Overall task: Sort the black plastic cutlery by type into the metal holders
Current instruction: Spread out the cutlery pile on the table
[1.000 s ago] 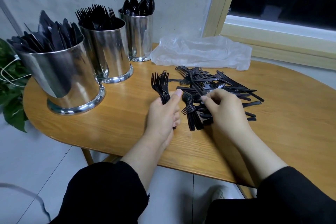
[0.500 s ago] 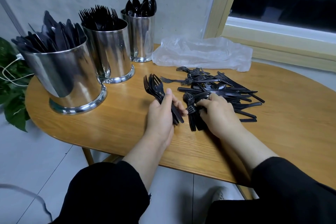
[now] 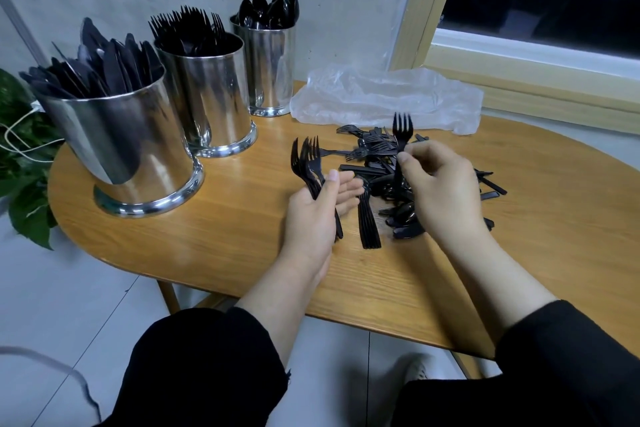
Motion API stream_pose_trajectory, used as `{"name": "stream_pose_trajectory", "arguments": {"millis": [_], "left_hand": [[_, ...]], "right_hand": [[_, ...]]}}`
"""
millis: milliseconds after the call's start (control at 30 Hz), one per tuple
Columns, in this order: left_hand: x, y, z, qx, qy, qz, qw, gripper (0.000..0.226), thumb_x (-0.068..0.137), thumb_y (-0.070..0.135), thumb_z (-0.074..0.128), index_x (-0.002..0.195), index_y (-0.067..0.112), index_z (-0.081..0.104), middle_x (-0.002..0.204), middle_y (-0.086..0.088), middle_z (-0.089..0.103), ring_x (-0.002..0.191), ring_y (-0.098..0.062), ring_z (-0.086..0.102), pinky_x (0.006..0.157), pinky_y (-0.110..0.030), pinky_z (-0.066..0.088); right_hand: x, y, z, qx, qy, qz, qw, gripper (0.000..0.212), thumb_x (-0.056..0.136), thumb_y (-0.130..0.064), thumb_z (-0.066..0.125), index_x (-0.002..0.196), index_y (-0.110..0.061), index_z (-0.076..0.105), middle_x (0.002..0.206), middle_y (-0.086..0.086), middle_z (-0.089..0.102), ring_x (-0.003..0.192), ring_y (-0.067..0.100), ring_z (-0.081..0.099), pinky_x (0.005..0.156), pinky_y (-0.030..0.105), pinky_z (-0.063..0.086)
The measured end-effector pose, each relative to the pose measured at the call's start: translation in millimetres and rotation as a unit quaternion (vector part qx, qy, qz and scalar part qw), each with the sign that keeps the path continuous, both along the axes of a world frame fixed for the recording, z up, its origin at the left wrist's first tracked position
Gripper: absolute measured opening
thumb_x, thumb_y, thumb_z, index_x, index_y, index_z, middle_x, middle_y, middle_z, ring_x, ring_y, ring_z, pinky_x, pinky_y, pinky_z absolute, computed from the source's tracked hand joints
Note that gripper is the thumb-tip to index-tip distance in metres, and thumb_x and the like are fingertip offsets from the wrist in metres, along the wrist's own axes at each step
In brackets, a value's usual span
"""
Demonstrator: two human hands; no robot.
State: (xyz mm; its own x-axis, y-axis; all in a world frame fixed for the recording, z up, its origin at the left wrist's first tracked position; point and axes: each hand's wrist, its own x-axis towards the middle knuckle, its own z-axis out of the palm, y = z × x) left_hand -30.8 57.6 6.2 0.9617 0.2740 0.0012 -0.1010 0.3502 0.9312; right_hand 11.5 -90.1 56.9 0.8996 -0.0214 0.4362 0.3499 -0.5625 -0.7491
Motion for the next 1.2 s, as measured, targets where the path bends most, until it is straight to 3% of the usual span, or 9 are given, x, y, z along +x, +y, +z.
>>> {"name": "stream_pose_trajectory", "arguments": {"millis": [100,233,300,400,500,600,900,1033,1200], "left_hand": [[-3.1,-6.2,2.9,0.024,-0.006,-0.047,0.999,0.025,0.11,0.025,0.048,0.11,0.017,0.072,0.108,-0.003,0.079,0.104,-0.014,0.074,0.093,-0.031,0.058],[-5.3,-9.4,3.0,0.064,0.01,-0.046,0.997,0.032,0.108,0.029,0.051,0.092,0.01,0.071,0.064,-0.003,0.06,0.054,-0.02,0.056,0.055,-0.031,0.045],[-5.0,-7.6,0.8,0.055,0.009,-0.043,0.998,0.027,0.108,0.028,0.051,0.105,0.01,0.07,0.061,0.001,0.043,0.049,-0.015,0.036,0.05,-0.03,0.029],[-5.3,-4.8,-0.7,0.087,0.013,-0.043,0.995,0.017,0.104,0.026,0.06,0.099,0.01,0.063,0.059,0.004,0.047,0.053,-0.016,0.042,0.051,-0.032,0.037],[-5.5,-7.2,-1.1,0.132,0.01,-0.062,0.989,0.019,0.104,0.026,0.06,0.09,0.013,0.058,0.062,0.0,0.052,0.052,-0.019,0.049,0.05,-0.032,0.042],[-4.7,-8.7,-1.5,0.123,0.01,-0.082,0.989,0.018,0.104,0.029,0.061,0.091,0.017,0.06,0.063,0.002,0.042,0.05,-0.016,0.033,0.049,-0.032,0.026],[-10.5,-8.5,0.9,0.128,0.006,-0.067,0.989,0.03,0.104,0.023,0.06,0.111,-0.006,0.057,0.061,0.002,0.04,0.05,-0.013,0.033,0.049,-0.03,0.026],[-13.4,-9.9,4.2,0.132,0.01,-0.072,0.989,0.023,0.104,0.025,0.061,0.093,0.005,0.06,0.055,0.005,0.036,0.048,-0.014,0.031,0.049,-0.031,0.026],[-12.7,-16.2,4.8,0.165,0.016,-0.055,0.985,0.047,0.104,0.035,0.059,0.067,0.007,0.052,0.054,-0.005,0.045,0.05,-0.02,0.039,0.05,-0.031,0.032]], "right_hand": [[-18.8,13.2,2.9,0.048,0.077,0.065,0.994,0.007,0.093,-0.02,0.069,0.087,-0.019,0.072,0.074,-0.004,0.071,0.067,0.008,0.064,0.065,0.024,0.05],[-33.5,22.9,-14.8,0.071,0.094,0.097,0.988,0.014,0.096,-0.019,0.065,0.085,-0.025,0.071,0.074,-0.005,0.071,0.071,0.012,0.07,0.069,0.029,0.052],[-30.5,10.2,-25.5,0.014,0.022,0.065,0.998,0.015,0.096,-0.017,0.065,0.09,-0.029,0.072,0.089,-0.009,0.071,0.087,0.009,0.066,0.081,0.025,0.049],[-16.9,-33.8,-45.7,-0.132,-0.052,-0.012,0.99,0.012,0.094,-0.011,0.066,0.102,-0.015,0.073,0.1,-0.001,0.066,0.097,0.02,0.06,0.087,0.03,0.044],[-6.5,-81.9,-59.7,-0.243,-0.012,-0.085,0.966,0.029,0.09,-0.011,0.064,0.118,-0.017,0.068,0.119,0.004,0.064,0.111,0.031,0.056,0.091,0.043,0.043],[-6.2,-93.6,-66.8,-0.289,0.027,-0.07,0.954,0.041,0.092,-0.013,0.063,0.132,-0.021,0.063,0.134,-0.001,0.06,0.121,0.026,0.05,0.091,0.041,0.031],[-6.1,-95.5,-72.2,-0.287,-0.004,-0.062,0.956,0.02,0.094,-0.011,0.065,0.111,-0.017,0.074,0.099,0.0,0.063,0.098,0.028,0.055,0.08,0.037,0.025],[-8.7,-97.5,-67.9,-0.203,-0.066,-0.078,0.974,0.014,0.094,-0.01,0.066,0.107,-0.013,0.072,0.098,0.002,0.066,0.094,0.027,0.062,0.08,0.042,0.044],[-20.7,-96.4,-50.5,0.105,0.009,-0.078,0.991,0.006,0.099,-0.018,0.062,0.098,-0.018,0.068,0.088,-0.007,0.076,0.084,0.007,0.07,0.08,0.022,0.053]]}}
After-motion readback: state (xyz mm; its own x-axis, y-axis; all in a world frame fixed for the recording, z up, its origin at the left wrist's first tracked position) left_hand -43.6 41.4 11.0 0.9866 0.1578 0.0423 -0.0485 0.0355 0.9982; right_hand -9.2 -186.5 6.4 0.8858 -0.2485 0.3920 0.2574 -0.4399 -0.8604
